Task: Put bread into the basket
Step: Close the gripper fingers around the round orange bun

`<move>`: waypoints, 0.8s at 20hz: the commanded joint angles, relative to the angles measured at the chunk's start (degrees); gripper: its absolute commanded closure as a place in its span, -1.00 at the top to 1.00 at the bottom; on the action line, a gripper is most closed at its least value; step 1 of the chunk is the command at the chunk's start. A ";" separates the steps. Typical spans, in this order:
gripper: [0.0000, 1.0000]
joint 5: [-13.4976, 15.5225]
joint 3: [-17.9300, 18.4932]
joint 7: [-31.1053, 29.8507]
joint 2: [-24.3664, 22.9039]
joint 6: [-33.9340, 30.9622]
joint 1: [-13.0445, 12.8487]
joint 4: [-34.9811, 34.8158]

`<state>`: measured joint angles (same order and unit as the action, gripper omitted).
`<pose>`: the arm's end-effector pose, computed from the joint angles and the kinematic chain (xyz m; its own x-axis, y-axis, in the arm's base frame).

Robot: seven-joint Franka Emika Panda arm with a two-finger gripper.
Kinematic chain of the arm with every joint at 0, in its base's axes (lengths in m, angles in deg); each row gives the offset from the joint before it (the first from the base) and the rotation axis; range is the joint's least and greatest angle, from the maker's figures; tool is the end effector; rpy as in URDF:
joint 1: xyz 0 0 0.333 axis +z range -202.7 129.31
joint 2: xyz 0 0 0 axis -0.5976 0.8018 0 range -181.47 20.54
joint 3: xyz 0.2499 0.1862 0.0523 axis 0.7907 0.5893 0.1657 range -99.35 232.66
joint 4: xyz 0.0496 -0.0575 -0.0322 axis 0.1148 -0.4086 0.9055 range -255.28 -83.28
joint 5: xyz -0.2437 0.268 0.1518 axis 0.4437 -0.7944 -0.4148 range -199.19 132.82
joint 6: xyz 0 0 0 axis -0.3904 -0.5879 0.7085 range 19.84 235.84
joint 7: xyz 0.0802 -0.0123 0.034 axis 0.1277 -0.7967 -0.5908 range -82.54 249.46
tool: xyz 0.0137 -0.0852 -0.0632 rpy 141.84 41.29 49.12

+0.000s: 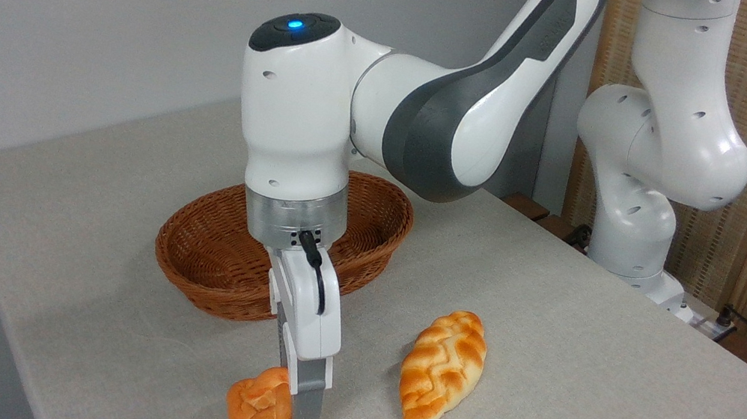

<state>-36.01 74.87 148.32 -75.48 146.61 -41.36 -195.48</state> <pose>0.5759 0.0361 0.4134 0.4556 -0.8900 -0.0156 -0.8867 -0.4523 -0.0956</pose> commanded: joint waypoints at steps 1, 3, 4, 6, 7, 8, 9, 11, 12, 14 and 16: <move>-0.51 0.01 0.31 0.97 -0.33 1.50 -0.17 -0.34; -0.51 0.18 0.22 0.97 -0.33 1.50 -0.17 -0.34; -0.52 0.18 0.22 0.97 -0.33 1.50 -0.17 -0.34; -0.51 0.18 0.22 1.06 -0.33 1.50 -0.17 -0.26; -0.51 0.18 0.31 0.97 -0.42 1.50 -0.17 -0.26; -0.51 0.18 0.22 0.97 -0.42 1.50 -0.17 -0.26; -0.51 0.18 0.22 0.97 -0.51 1.50 -0.17 -0.17; -0.51 0.10 0.22 1.06 -0.51 1.50 -0.17 -0.17; -0.52 0.10 0.22 1.06 -0.59 1.41 -0.17 -0.17; -0.52 0.18 0.22 1.06 -0.77 1.41 -0.17 0.09; -0.52 0.71 0.22 0.97 -1.03 1.33 -0.17 0.36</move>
<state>-36.01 74.86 148.33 -75.57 146.64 -41.36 -195.13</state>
